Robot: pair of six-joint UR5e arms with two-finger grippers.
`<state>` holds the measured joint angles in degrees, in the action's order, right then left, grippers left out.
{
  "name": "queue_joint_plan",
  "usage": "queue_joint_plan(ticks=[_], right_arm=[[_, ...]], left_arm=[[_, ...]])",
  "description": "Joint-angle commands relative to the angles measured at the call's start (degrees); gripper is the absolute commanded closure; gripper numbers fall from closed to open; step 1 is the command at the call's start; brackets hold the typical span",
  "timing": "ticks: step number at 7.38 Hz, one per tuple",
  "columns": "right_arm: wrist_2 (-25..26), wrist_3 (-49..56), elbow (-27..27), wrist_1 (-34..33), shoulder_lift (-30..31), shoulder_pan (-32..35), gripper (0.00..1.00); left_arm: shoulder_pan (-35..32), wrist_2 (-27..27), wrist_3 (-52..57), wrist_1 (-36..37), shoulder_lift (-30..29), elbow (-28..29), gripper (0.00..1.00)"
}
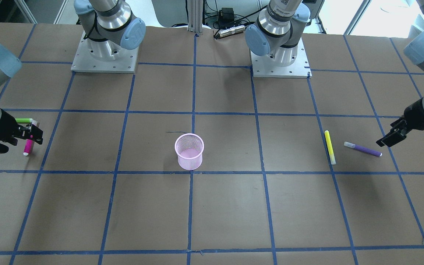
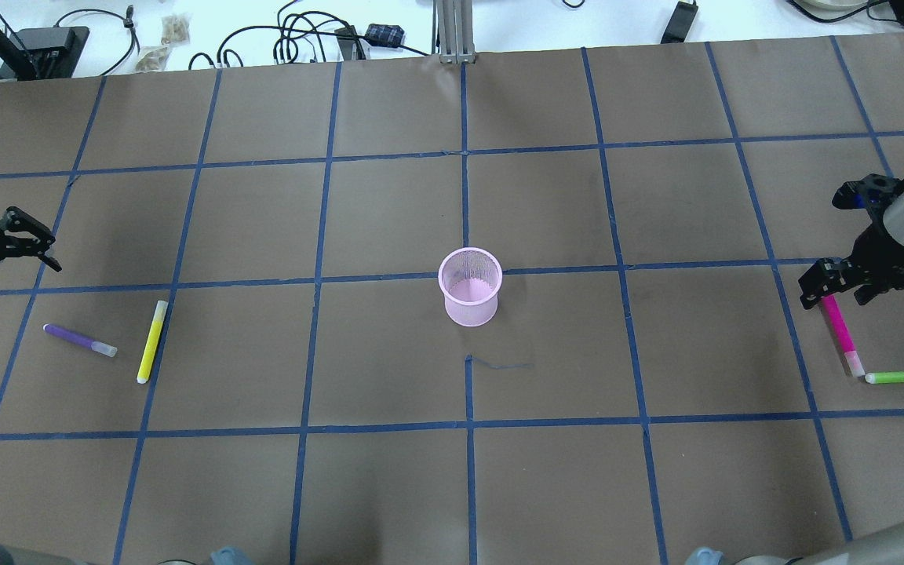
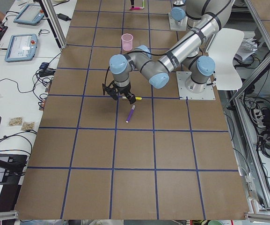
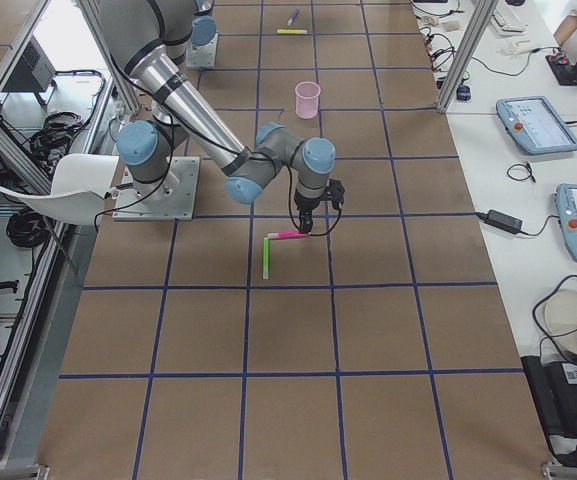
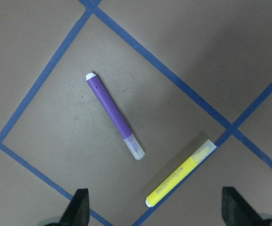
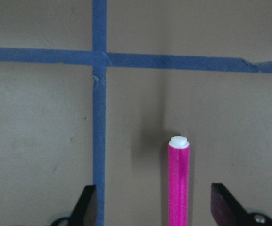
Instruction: Insert purple and pink pens into pink cup
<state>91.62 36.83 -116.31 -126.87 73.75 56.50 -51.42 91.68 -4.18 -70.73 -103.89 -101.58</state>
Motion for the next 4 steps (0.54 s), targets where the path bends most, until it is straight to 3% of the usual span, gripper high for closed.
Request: queue_joint_plan(ticks=[1, 2, 3, 4], right_arm=[[-0.13, 1.93, -0.23, -1.62, -2.81, -0.69, 0.15], [-0.04, 1.93, -0.23, -1.63, -2.82, -0.69, 0.15], [-0.04, 1.93, -0.15, -1.80, -3.00, -0.78, 0.25], [0.13, 2.02, 0.11, -1.72, -3.00, -0.78, 0.36]], left_arm=[[1.76, 0.16, 0.40, 3.92, -4.55, -0.02, 0.00], [2.98, 0.08, 0.40, 4.28, -6.13, -0.02, 0.02], [4.73, -0.19, 0.40, 5.07, -7.63, -0.02, 0.02], [5.18, -0.28, 0.05, 5.34, -8.78, -0.02, 0.09]])
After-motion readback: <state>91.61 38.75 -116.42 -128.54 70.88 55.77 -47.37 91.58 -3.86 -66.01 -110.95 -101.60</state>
